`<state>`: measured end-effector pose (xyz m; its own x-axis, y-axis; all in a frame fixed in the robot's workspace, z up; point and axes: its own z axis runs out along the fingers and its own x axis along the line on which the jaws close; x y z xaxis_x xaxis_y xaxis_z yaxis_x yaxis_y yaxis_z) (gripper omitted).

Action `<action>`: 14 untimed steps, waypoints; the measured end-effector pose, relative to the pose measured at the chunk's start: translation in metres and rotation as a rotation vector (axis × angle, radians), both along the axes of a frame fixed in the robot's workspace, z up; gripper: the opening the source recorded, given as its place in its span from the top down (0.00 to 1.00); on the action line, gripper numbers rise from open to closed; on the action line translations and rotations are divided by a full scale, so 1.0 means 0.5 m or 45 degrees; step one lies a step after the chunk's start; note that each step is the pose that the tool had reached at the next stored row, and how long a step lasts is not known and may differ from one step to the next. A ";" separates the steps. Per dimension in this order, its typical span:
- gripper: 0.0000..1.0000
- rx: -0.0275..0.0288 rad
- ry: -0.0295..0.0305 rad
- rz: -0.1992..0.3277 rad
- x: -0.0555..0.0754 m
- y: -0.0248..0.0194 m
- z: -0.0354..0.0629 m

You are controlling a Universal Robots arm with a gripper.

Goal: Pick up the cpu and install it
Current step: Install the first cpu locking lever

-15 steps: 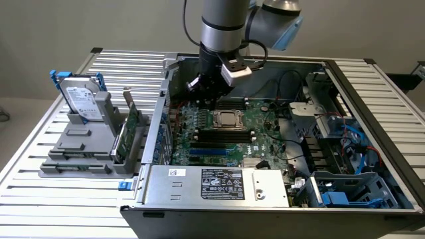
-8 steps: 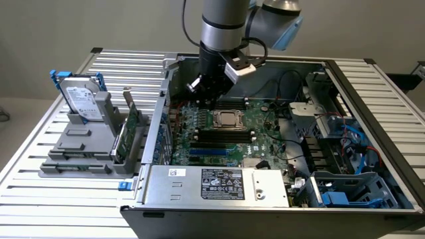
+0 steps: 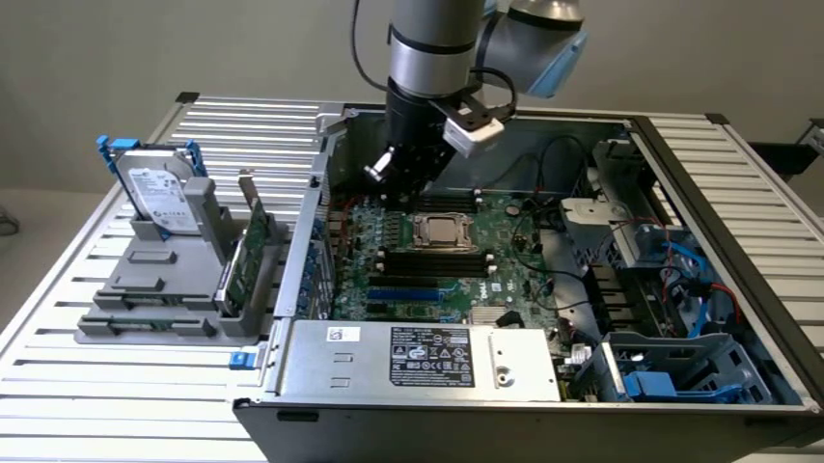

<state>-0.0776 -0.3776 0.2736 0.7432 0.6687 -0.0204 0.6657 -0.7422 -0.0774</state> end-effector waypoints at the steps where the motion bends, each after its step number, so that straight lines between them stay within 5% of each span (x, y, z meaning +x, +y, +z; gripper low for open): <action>1: 0.89 0.0000 0.0000 0.023 0.000 0.0000 0.000; 8: 0.89 0.0050 -0.0001 0.176 0.000 0.0000 0.000; 12: 0.89 0.0177 -0.0009 0.250 0.000 0.0000 0.000; 14: 0.89 0.0302 -0.0024 0.281 0.000 0.0000 0.000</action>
